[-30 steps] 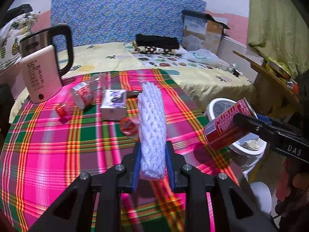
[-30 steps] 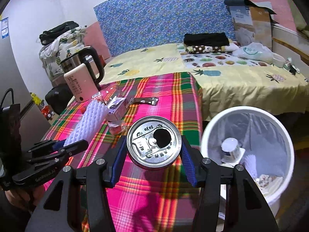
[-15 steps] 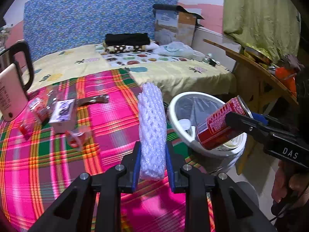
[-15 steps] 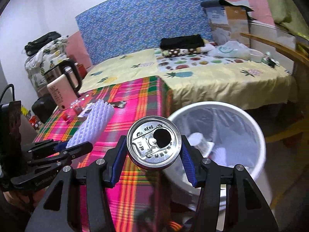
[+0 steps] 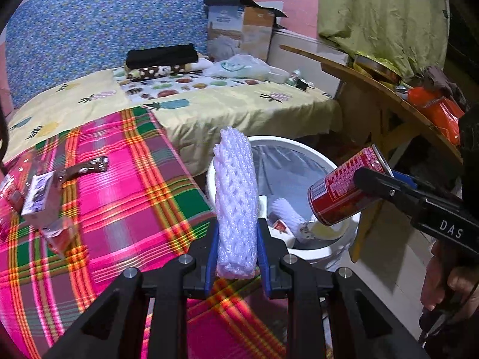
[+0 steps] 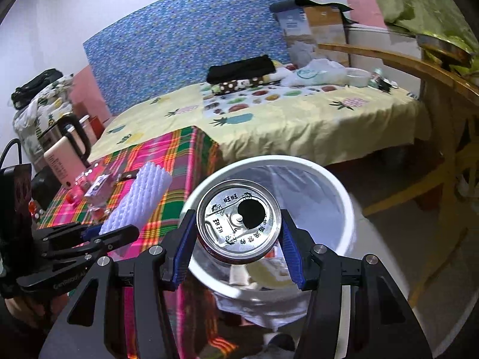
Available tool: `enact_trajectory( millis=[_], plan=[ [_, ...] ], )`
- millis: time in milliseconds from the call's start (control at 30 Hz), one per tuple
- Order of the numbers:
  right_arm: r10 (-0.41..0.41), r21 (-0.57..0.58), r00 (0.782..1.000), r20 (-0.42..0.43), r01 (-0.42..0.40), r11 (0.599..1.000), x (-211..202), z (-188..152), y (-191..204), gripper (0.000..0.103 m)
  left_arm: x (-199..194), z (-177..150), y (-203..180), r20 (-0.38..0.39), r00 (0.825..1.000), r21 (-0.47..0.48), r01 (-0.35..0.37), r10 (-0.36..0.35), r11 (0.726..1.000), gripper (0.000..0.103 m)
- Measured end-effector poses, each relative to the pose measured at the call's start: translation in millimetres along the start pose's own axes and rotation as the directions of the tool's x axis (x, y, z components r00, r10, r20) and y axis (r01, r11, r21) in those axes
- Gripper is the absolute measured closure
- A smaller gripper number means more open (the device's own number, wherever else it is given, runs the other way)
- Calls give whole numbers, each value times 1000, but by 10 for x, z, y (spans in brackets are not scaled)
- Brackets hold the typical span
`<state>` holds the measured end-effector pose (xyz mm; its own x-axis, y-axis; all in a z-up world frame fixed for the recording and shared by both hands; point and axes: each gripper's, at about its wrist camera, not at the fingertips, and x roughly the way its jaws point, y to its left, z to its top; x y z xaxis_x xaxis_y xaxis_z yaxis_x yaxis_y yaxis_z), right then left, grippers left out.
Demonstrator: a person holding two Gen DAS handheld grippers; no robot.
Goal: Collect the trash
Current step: 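Carry the foam net and red can over the bin and release both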
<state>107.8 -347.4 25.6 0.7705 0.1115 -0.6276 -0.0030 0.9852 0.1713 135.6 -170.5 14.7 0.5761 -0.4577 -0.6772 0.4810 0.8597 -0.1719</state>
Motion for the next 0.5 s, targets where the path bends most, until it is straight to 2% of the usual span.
enact_trajectory(
  millis=[233, 500],
  plan=[
    [-24, 30, 999, -29, 25, 999, 63, -49, -161, 49, 237, 11, -179, -41, 998, 21, 41, -40, 999, 78],
    [-22, 59, 997, -76, 27, 998, 158, -104, -312, 49, 482, 18, -214, -92, 994, 8, 59, -58, 998, 78]
  ],
)
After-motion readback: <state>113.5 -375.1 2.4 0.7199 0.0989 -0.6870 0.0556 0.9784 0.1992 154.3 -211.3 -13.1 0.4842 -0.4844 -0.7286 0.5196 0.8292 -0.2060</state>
